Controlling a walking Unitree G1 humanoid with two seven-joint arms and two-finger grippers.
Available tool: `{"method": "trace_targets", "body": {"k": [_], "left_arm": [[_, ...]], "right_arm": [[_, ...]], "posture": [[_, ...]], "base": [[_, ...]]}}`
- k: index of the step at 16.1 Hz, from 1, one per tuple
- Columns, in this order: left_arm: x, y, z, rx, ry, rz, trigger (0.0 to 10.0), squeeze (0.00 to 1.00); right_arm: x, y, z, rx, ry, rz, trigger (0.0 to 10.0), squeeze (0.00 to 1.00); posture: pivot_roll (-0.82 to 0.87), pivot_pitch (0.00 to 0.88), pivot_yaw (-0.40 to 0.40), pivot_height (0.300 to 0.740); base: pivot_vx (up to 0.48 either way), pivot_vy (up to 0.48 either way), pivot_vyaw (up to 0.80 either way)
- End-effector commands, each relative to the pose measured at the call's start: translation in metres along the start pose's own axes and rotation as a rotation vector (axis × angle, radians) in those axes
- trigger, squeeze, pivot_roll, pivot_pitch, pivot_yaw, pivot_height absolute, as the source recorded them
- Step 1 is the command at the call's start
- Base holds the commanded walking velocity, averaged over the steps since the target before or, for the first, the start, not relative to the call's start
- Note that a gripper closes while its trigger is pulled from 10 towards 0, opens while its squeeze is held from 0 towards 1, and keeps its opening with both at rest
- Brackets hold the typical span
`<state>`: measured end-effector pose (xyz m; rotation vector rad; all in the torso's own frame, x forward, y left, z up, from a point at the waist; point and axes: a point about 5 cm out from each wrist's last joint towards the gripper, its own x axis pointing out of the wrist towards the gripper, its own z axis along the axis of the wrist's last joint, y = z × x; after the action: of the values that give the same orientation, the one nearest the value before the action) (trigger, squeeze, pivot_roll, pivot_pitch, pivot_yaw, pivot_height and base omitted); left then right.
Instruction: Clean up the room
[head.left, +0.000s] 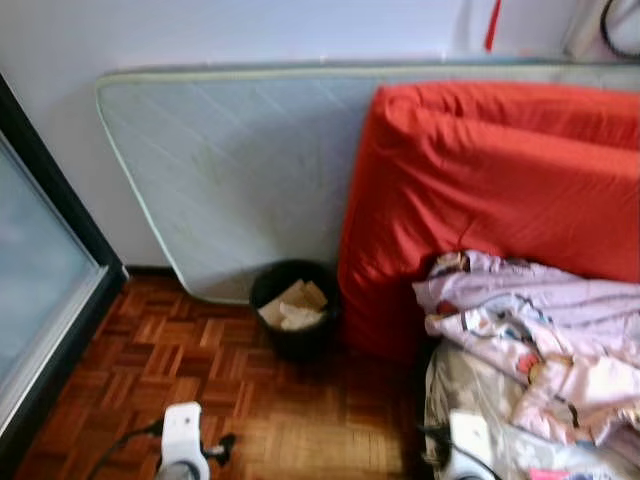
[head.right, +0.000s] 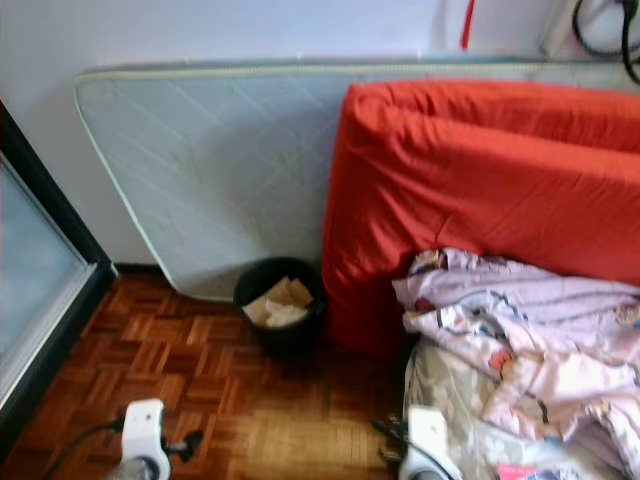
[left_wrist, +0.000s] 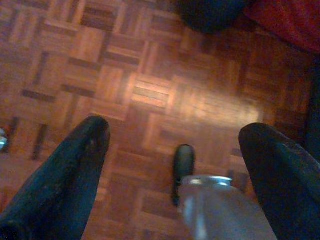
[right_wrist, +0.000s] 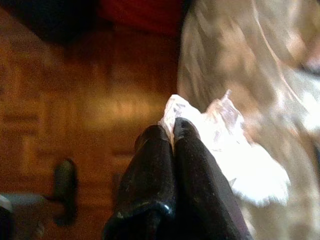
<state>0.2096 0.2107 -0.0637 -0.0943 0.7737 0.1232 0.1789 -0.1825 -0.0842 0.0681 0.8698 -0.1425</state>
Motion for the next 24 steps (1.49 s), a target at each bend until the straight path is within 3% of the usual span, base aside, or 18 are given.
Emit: {"method": "trace_targets", "body": {"k": [1,21,24], "left_arm": [[-0.0007,0.0033,-0.0024,-0.015,0.013,0.013,10.0,0.00],[-0.0006,0.0056,-0.0001,-0.026,0.002,0.015,10.0,0.00],[-0.0007,0.0074,0.0006,-0.030,-0.003,0.036,10.0,0.00]], "right_arm": [[0.0012,0.0031,0.0035,0.007,-0.004,0.007,10.0,0.00],[0.0005,0.0023,0.0006,0.010,0.005,0.000,10.0,0.00],[0.0004,0.0015,-0.0012,-0.001,0.020,-0.009,10.0,0.00]], "posture": [[0.07,0.057,-0.003,0.735],[0.07,0.065,-0.006,0.735],[0.07,0.064,-0.007,0.735]], "base": [[0.000,0.000,0.00],[0.000,0.366,0.00],[0.000,0.000,0.00]]}}
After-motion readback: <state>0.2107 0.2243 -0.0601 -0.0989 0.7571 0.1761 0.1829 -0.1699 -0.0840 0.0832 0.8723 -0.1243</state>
